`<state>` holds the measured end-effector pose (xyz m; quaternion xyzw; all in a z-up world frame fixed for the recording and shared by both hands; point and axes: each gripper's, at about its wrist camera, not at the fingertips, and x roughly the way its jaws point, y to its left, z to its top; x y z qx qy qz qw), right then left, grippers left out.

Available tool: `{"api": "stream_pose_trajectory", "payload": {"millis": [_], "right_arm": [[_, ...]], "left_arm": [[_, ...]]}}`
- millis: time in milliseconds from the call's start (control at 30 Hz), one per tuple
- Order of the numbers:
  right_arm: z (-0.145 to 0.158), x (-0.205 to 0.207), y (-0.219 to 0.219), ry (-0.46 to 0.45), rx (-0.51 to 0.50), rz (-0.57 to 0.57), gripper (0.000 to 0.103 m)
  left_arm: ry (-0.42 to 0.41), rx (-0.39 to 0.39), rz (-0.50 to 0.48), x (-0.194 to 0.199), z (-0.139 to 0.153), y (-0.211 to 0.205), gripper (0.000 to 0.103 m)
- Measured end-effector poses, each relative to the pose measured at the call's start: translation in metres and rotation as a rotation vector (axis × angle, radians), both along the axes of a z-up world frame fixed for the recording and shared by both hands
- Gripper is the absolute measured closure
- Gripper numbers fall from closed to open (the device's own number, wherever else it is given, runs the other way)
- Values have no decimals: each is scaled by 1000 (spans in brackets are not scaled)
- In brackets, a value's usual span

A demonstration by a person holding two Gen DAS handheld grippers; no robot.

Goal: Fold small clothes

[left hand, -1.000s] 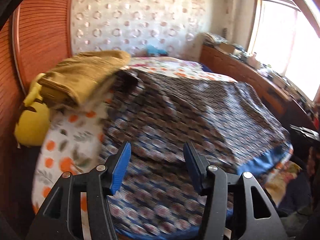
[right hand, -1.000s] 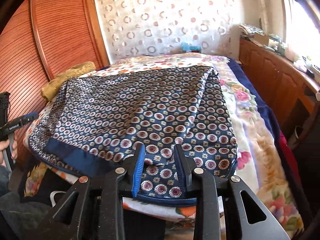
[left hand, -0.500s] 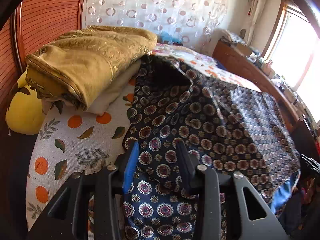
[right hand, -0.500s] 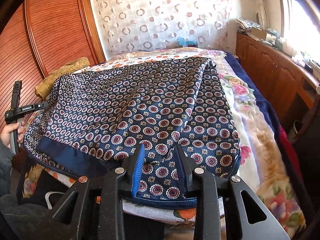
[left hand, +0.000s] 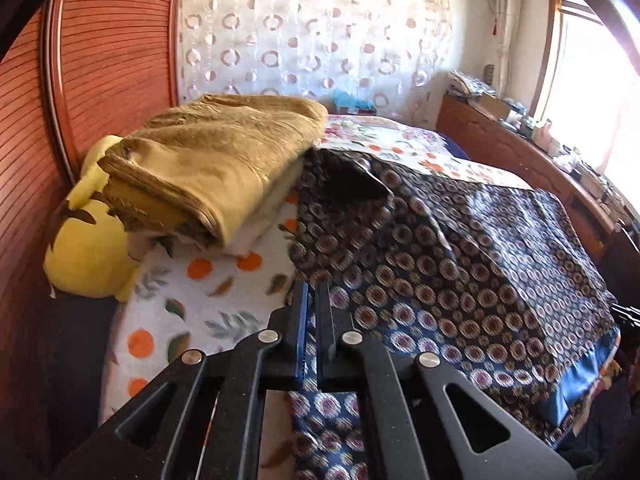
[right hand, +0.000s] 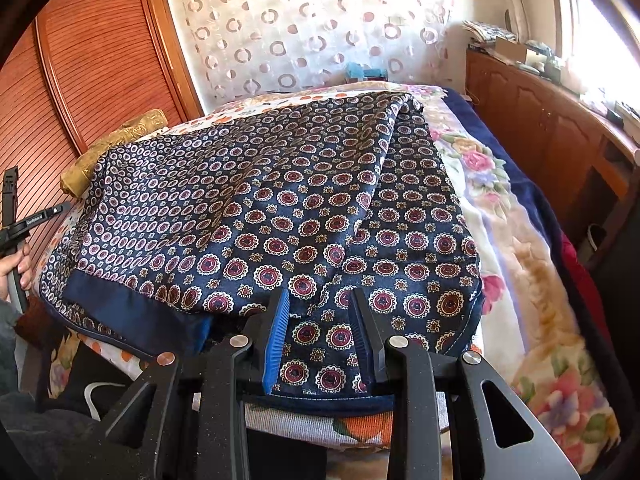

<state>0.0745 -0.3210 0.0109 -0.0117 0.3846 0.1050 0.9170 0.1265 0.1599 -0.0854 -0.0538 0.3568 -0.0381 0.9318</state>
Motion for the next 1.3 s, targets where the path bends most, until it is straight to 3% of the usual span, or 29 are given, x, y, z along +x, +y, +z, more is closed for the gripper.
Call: {"api": "stream_pose_trajectory", "payload": {"millis": [33, 67, 100, 133, 333, 433, 500, 667, 800, 967, 1100, 1133, 1200, 1267, 1300], "right_arm": [[0, 0, 1, -1, -1, 0, 71], [0, 0, 1, -1, -1, 1, 71], [-1, 0, 1, -1, -1, 2, 71], [-1, 0, 2, 0, -2, 4, 71], [-5, 2, 0, 8, -7, 1, 71], [-5, 3, -2, 8, -5, -4, 71], [-6, 3, -4, 8, -1, -9, 71], [-7, 4, -6, 12, -4, -11, 71], [-6, 5, -7, 7, -2, -13, 71], [-7, 9, -7, 2, 3, -13, 71], [-4, 11, -6, -20, -9, -12, 71], [-3, 11, -7, -26, -16, -15, 71], [-3, 13, -12, -31, -23, -27, 71], [-5, 16, -17, -22, -26, -37, 71], [-6, 18, -19, -19, -31, -39, 72]], "left_arm": [[26, -6, -9, 5, -2, 0, 90], [54, -25, -29, 11, -5, 1, 68], [75, -60, -60, 18, -8, 1, 57], [86, -77, -74, 24, -12, 1, 57], [121, 1, -56, 42, -25, -4, 57], [122, 35, -91, 43, -24, -8, 74], [115, 44, -124, 39, -24, -11, 96], [59, 51, -103, 15, -11, -8, 100], [-1, -31, -24, -16, 3, 11, 100], [31, -39, 2, -34, -8, 13, 100], [34, 23, 11, -36, -9, 3, 98], [31, 15, 6, -36, -7, 2, 92], [21, -9, -8, -38, -4, 3, 66], [-2, -20, -26, -43, 3, 0, 56], [-7, -18, -34, -44, 5, -3, 56]]}}
